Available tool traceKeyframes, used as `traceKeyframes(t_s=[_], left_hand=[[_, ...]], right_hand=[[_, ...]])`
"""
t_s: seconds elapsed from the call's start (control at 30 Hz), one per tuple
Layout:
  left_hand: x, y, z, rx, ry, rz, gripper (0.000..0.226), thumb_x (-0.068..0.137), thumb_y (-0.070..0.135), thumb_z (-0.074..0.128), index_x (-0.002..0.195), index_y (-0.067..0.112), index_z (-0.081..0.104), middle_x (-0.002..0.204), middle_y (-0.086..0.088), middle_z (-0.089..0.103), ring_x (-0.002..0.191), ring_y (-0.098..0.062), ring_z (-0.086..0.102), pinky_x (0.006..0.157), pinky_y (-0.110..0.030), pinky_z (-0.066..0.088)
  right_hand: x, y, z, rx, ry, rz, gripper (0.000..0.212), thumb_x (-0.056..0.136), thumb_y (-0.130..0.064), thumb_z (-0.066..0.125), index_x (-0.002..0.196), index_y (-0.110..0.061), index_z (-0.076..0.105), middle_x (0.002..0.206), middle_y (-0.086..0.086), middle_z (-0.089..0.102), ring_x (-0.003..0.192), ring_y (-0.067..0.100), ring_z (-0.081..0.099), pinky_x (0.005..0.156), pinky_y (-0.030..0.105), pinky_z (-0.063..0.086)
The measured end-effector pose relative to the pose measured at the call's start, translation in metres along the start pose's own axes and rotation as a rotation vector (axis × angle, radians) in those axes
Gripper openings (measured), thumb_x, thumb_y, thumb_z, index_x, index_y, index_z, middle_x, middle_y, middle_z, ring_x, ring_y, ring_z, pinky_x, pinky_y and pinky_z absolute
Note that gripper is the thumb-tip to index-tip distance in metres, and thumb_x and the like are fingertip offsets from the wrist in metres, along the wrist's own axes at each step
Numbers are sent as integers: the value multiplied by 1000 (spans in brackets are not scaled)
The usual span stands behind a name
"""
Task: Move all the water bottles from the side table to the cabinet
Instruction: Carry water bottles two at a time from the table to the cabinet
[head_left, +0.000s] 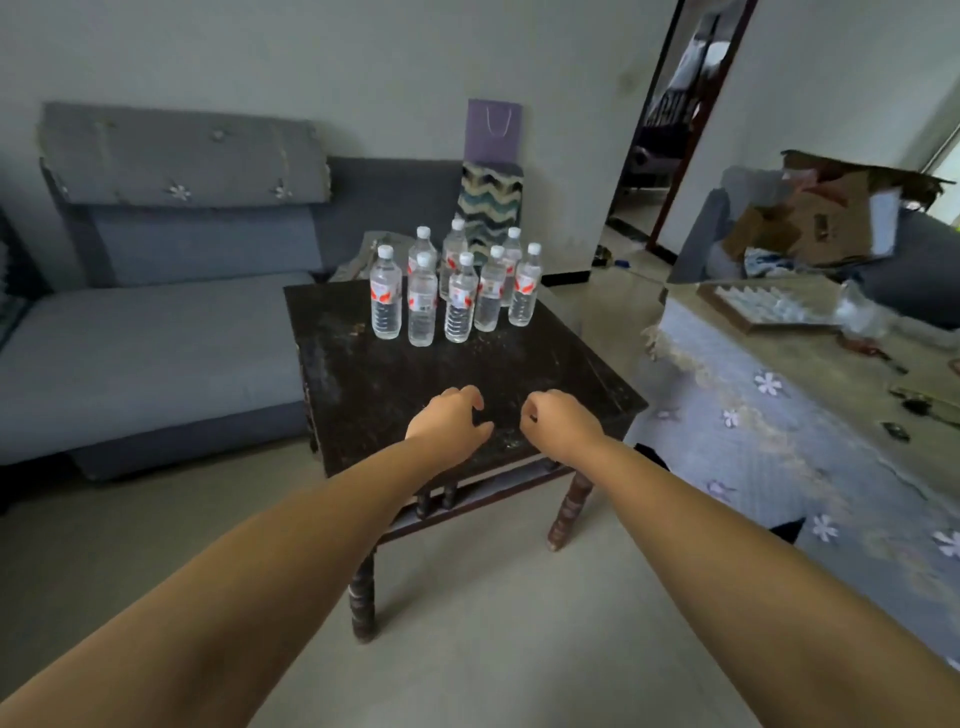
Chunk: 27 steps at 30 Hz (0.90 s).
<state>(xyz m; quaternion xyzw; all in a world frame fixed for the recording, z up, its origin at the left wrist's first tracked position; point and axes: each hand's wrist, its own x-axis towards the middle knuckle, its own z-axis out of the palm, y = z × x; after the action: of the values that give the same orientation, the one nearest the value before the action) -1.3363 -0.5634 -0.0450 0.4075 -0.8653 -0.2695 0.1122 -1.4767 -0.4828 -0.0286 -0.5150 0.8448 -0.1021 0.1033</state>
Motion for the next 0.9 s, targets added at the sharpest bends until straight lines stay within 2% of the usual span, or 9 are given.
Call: traceKeyframes(t_s=[0.27, 0.57, 0.63, 0.73, 0.83, 0.9], left_hand=[[97, -62, -15, -17, 7, -109, 36, 87, 33, 60, 117, 15, 54, 116, -9, 57, 101, -25, 59, 89, -42, 51], [209, -141, -52, -143, 22, -192, 34, 86, 27, 63, 114, 9, 57, 110, -12, 62, 102, -26, 60, 90, -36, 49], [229, -162, -50, -206, 28, -238, 34, 86, 25, 64, 113, 7, 57, 106, -12, 64, 102, -27, 60, 88, -33, 48], [255, -186, -42, -266, 34, -302, 36, 86, 26, 65, 115, 8, 56, 95, -6, 62, 97, -25, 61, 80, -29, 45], [287, -207, -34, -334, 58, -357, 43, 86, 27, 65, 122, 10, 50, 101, -7, 62, 95, -22, 60, 78, -28, 44], [311, -220, -27, -369, 103, -393, 49, 85, 27, 65, 128, 12, 45, 107, -8, 61, 100, -23, 60, 79, -28, 43]], right_hand=[[116, -29, 28, 14, -70, -111, 24, 94, -23, 49, 107, -10, 65, 115, 13, 59, 105, 32, 58, 85, 39, 47], [250, -71, 50, 121, -114, -38, 19, 91, -19, 51, 98, -10, 66, 106, 11, 66, 102, 29, 61, 84, 38, 51], [275, -78, 68, 161, -145, -13, 21, 91, -19, 52, 104, -9, 66, 109, 10, 66, 105, 28, 61, 88, 38, 51], [309, -81, 95, 208, -170, 7, 37, 93, -25, 56, 126, -7, 57, 122, 10, 61, 116, 27, 57, 95, 36, 46], [348, -81, 114, 315, -119, 29, 47, 92, -23, 60, 134, -5, 48, 130, 13, 55, 122, 28, 53, 102, 39, 45], [373, -80, 127, 428, -60, 34, 53, 91, -22, 63, 137, -7, 43, 139, 14, 48, 130, 29, 48, 107, 40, 41]])
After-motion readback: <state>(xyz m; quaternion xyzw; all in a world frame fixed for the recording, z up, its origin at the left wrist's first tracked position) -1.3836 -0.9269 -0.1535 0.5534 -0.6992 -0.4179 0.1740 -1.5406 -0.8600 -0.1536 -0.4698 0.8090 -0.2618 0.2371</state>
